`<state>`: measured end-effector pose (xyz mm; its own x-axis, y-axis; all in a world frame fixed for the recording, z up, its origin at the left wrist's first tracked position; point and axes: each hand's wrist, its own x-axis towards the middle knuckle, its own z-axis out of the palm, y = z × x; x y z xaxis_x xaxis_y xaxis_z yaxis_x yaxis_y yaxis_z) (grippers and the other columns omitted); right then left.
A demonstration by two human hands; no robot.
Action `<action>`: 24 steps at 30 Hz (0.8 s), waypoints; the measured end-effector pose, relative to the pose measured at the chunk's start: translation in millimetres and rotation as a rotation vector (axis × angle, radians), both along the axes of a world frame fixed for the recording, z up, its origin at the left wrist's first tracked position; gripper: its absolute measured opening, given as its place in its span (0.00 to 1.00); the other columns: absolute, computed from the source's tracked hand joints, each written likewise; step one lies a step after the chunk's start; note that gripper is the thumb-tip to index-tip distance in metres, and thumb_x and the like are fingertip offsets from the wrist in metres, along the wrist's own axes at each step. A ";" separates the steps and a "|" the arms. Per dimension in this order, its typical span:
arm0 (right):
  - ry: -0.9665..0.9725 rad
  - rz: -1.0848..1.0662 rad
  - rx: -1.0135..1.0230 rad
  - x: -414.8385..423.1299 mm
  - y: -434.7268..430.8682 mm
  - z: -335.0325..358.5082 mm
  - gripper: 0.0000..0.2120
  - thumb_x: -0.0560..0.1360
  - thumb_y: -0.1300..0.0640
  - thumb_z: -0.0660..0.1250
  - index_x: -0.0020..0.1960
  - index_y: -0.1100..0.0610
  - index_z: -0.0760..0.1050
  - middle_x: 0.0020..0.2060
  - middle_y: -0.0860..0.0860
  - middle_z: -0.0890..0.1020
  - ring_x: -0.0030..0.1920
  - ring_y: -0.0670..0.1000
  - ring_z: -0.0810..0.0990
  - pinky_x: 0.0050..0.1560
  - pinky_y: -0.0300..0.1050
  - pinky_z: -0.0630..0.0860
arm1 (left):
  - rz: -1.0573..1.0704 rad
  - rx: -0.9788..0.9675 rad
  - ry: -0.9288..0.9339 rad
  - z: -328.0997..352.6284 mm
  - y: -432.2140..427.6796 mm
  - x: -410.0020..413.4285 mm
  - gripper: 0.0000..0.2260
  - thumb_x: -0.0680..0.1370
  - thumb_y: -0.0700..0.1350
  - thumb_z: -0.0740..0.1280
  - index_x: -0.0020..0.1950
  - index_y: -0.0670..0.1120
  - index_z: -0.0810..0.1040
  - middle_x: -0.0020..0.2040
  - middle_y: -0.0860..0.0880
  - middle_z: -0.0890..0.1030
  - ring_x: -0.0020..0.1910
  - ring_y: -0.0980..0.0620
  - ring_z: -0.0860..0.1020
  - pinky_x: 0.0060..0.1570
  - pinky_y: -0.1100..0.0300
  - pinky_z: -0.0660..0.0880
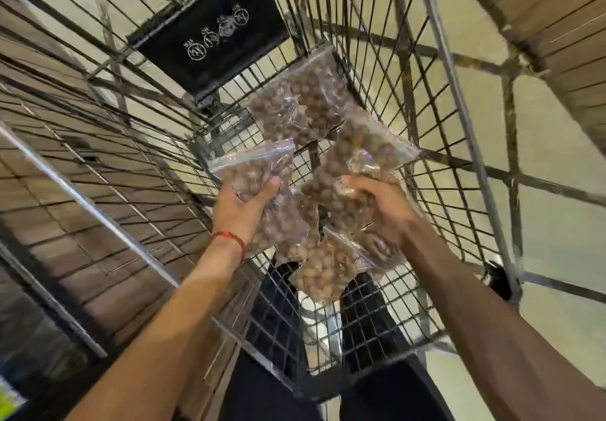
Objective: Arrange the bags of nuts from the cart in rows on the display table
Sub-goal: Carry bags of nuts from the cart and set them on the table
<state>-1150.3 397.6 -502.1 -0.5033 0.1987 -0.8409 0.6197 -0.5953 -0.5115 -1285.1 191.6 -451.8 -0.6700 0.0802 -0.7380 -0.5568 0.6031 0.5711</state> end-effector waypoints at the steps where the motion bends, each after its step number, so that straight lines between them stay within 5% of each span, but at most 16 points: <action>1: 0.036 0.024 0.011 6.0 3.9 7.9 0.47 0.56 0.41 0.87 0.70 0.55 0.78 0.58 0.54 0.88 0.60 0.61 0.84 0.70 0.71 0.74 | 0.039 0.034 0.002 7.2 0.9 8.4 0.33 0.71 0.62 0.77 0.72 0.51 0.73 0.65 0.49 0.81 0.63 0.47 0.80 0.68 0.48 0.73; 6: 0.102 0.095 -0.117 38.5 22.2 44.8 0.37 0.70 0.55 0.79 0.75 0.49 0.68 0.60 0.57 0.87 0.61 0.62 0.86 0.63 0.66 0.80 | 0.238 0.129 0.013 46.1 2.8 57.1 0.31 0.72 0.61 0.77 0.72 0.50 0.75 0.67 0.51 0.81 0.64 0.49 0.78 0.72 0.48 0.70; 9: 0.103 0.075 -0.215 56.8 29.0 66.9 0.36 0.77 0.55 0.74 0.79 0.62 0.63 0.47 0.55 0.88 0.43 0.53 0.89 0.41 0.48 0.86 | 0.306 0.200 0.006 64.6 -0.6 86.9 0.47 0.62 0.74 0.77 0.75 0.50 0.74 0.70 0.48 0.80 0.70 0.46 0.77 0.75 0.41 0.68; 12: 0.101 0.092 -0.260 66.1 33.5 89.6 0.25 0.79 0.57 0.71 0.70 0.70 0.72 0.37 0.53 0.86 0.28 0.47 0.84 0.25 0.39 0.80 | 0.400 0.268 -0.035 76.4 -11.4 117.5 0.53 0.59 0.76 0.77 0.76 0.49 0.74 0.69 0.48 0.81 0.70 0.45 0.77 0.74 0.40 0.69; 15: 0.141 0.174 -0.289 72.7 37.6 110.0 0.13 0.72 0.59 0.74 0.55 0.64 0.80 0.39 0.53 0.87 0.33 0.50 0.86 0.32 0.42 0.83 | 0.513 0.330 -0.096 93.8 -24.0 149.3 0.49 0.61 0.71 0.80 0.75 0.47 0.74 0.66 0.46 0.83 0.68 0.42 0.79 0.72 0.37 0.71; 20: 0.131 0.315 -0.224 89.8 33.0 139.8 0.11 0.67 0.62 0.75 0.48 0.62 0.84 0.38 0.56 0.87 0.32 0.52 0.85 0.32 0.44 0.82 | 0.628 0.458 -0.164 135.2 -37.1 195.7 0.25 0.73 0.54 0.77 0.67 0.47 0.80 0.58 0.45 0.87 0.57 0.45 0.86 0.59 0.47 0.80; 24: 0.152 0.476 -0.144 110.9 16.7 159.2 0.04 0.65 0.59 0.75 0.38 0.57 0.88 0.35 0.55 0.87 0.31 0.53 0.86 0.35 0.45 0.83 | 0.678 0.561 -0.190 151.5 -54.3 239.6 0.13 0.74 0.54 0.76 0.55 0.50 0.88 0.58 0.42 0.87 0.56 0.42 0.86 0.60 0.46 0.80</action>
